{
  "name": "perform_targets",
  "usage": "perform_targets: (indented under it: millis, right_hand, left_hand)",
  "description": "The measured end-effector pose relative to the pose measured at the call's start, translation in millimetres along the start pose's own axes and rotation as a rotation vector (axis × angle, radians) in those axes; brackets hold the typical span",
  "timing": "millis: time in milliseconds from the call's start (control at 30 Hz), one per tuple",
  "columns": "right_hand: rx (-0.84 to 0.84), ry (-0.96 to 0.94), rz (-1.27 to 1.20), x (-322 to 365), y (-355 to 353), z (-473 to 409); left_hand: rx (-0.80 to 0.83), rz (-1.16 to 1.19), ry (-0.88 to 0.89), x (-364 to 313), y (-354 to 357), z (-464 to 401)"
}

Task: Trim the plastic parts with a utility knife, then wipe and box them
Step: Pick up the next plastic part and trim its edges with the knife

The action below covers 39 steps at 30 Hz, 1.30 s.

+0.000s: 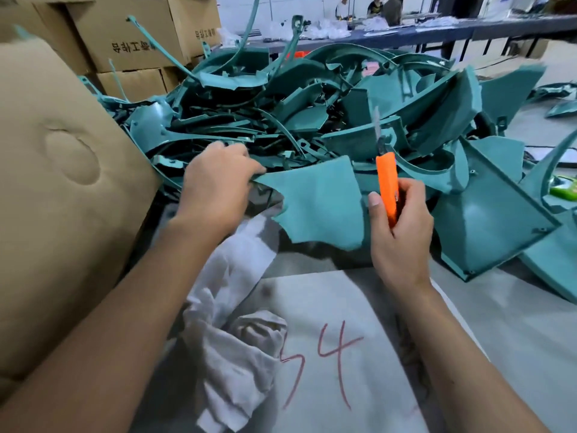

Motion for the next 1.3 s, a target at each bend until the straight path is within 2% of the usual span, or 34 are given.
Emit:
perform_targets:
  millis: [133, 233, 333, 367, 400, 467, 500, 533, 600, 667, 733, 800, 867, 933, 1033, 1100, 1167, 1267, 1300]
  right_hand:
    - [0.019, 0.09, -0.155, 6.0, 8.1, 10.5]
    - [0.211, 0.184, -0.158, 14.1, 24.5, 23.2]
    - [0.49, 0.374, -0.333, 15.9, 39.6, 39.1]
    - [0.596, 0.345, -0.336, 15.0, 42.7, 44.6]
    - [0.683, 0.224, -0.219, 17.4, 45.4, 47.6]
    - [0.761, -0.149, 0.164, 22.5, 57.0, 52.4]
    - [0.804, -0.278, 0.266, 20.6, 67.0, 56.8]
    - [0.843, -0.312, 0.278, 20.2, 76.1, 61.2]
    - [0.829, -0.207, 0.135, 23.0, 93.0, 65.0]
    - [0.738, 0.098, -0.046, 19.6, 104.9, 54.8]
    - [0.692, 0.386, -0.109, 12.1, 115.2, 38.6]
    - [0.764, 0.515, -0.101, 9.9, 124.5, 30.1]
    - [0.844, 0.467, 0.06, 11.5, 133.7, 29.1]
    - [0.848, 0.34, 0.253, 14.1, 139.2, 30.1]
    - [0.852, 0.327, 0.248, 15.0, 132.3, 23.5]
    - [0.983, 0.416, 0.077, 17.4, 113.0, 18.1]
    - [1.242, 0.482, -0.079, 15.9, 86.6, 12.9]
    - [1.676, 0.473, 0.041, 9.4, 45.2, 17.6]
    - [1.764, 0.482, 0.08, 5.7, 35.2, 22.4]
  left_hand:
    - [-0.086, 0.128, -0.135, 29.9, -2.6, 36.1]
    - [-0.209, 0.314, -0.201, 24.5, 4.8, 58.6]
    - [-0.351, 0.448, -0.231, 7.7, 14.2, 73.0]
    - [-0.39, 0.442, -0.238, 4.6, 16.7, 76.5]
    - [-0.429, 0.433, -0.245, 2.2, 18.9, 79.4]
    - [-0.505, 0.442, -0.265, 1.7, 23.4, 84.8]
    - [-0.542, 0.456, -0.283, 4.1, 26.2, 88.1]
    - [-0.573, 0.473, -0.314, 8.0, 29.7, 92.6]
    - [-0.616, 0.53, -0.401, 20.3, 39.8, 102.8]
    - [-0.628, 0.602, -0.477, 34.5, 53.1, 111.3]
    - [-0.64, 0.632, -0.532, 43.7, 61.8, 119.0]
    - [-0.64, 0.662, -0.563, 46.7, 67.7, 122.3]
    - [-0.639, 0.696, -0.568, 46.6, 71.8, 122.4]
    - [-0.647, 0.717, -0.555, 45.0, 71.9, 121.2]
    - [-0.677, 0.782, -0.582, 43.1, 70.8, 120.2]
    - [-0.685, 0.793, -0.593, 43.3, 70.5, 119.8]
    - [-0.679, 0.797, -0.582, 42.1, 70.0, 118.4]
    - [-0.663, 0.849, -0.559, 36.5, 67.5, 115.5]
    - [-0.657, 0.864, -0.552, 34.5, 66.7, 114.1]
Point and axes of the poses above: each hand's wrist, its own z-axis away from the middle knuckle, its own y-axis out of the palm, x = y × z, the point moved 3 cm from there along -z, towards the middle knuckle, and after that the axes turned 13 degrees about y, right-handed, at the moved point
